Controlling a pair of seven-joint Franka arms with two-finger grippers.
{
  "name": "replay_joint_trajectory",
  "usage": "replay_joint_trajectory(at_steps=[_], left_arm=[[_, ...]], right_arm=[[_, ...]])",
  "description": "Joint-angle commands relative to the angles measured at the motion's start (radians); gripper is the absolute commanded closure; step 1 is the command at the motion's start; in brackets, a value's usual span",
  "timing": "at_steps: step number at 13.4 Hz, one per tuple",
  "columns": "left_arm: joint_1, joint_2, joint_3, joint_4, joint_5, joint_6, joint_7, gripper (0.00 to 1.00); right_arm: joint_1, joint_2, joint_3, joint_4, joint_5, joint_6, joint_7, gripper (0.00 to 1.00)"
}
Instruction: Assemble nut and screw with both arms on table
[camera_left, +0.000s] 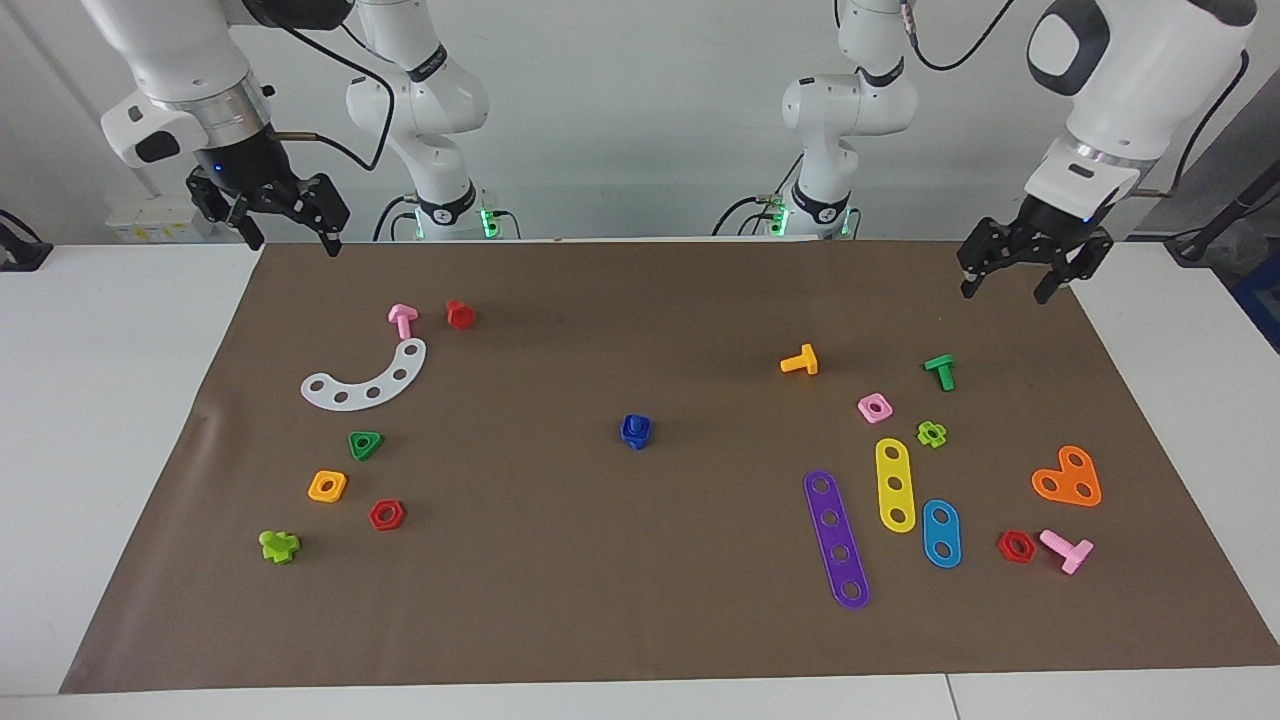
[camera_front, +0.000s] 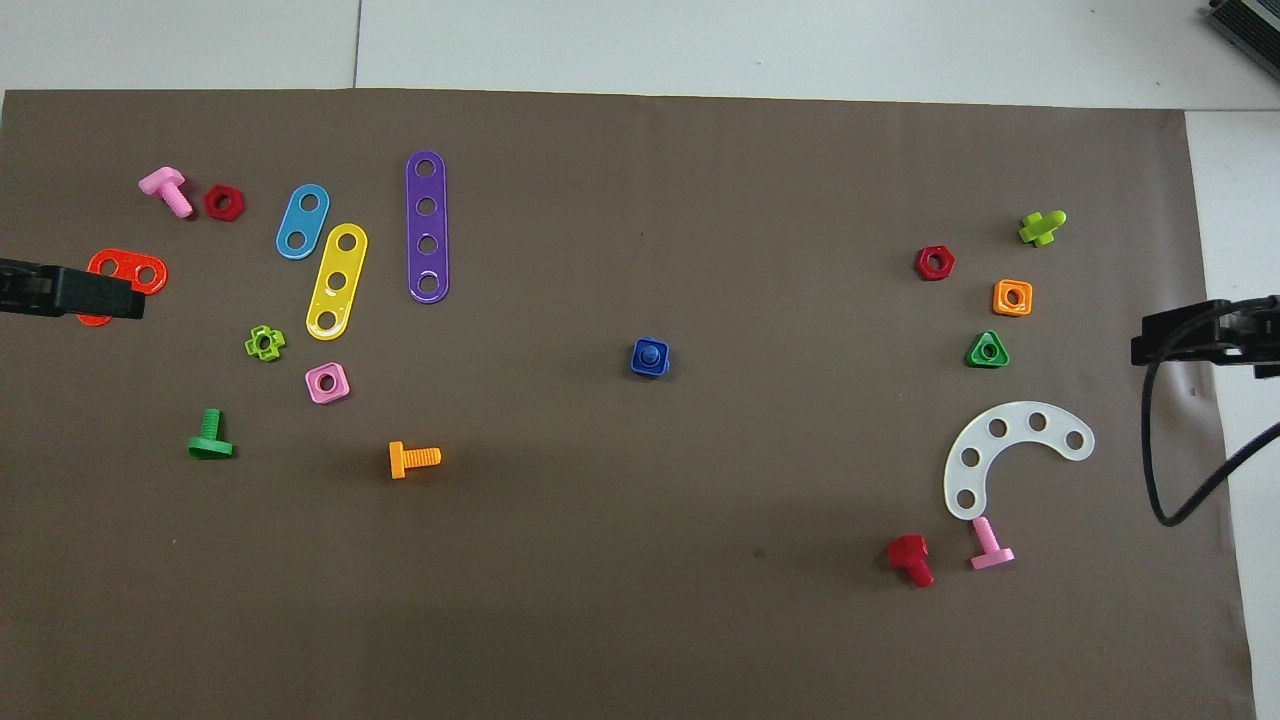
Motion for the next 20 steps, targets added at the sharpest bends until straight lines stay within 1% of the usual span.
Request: replay_joint_trajectory(at_steps=[1, 4, 8, 11, 13, 20], left_arm=[[0.029, 0.040, -0.010, 0.110, 0.009, -0.099, 0.019, 0.00], [0.029, 0.040, -0.010, 0.114, 0.008, -0.107, 0.016, 0.00], [0.024, 0.019, -0.011, 0.059, 0.013, -0.113, 0.009, 0.00], [0.026, 0.010, -0.010, 0.042, 0.019, -0.117, 0.007, 0.00], [0.015, -0.004, -0.012, 0.011, 0.051, -0.101, -0.007, 0.00], [0.015, -0.004, -0.017, 0.012, 0.052, -0.093, -0.025, 0.00]], right_arm=[[-0.005, -0.015, 0.003, -0.015, 0.004, 0.008, -0.026, 0.00], [-0.005, -0.015, 0.003, -0.015, 0.004, 0.008, -0.026, 0.00], [-0.005, -0.014, 0.003, -0.013, 0.004, 0.008, -0.026, 0.00], [-0.005, -0.014, 0.003, -0.013, 0.004, 0.008, -0.026, 0.00], [-0.005, -0.015, 0.003, -0.015, 0.004, 0.008, -0.026, 0.00], [-0.005, -0.015, 0.003, -0.015, 0.004, 0.008, -0.026, 0.00]])
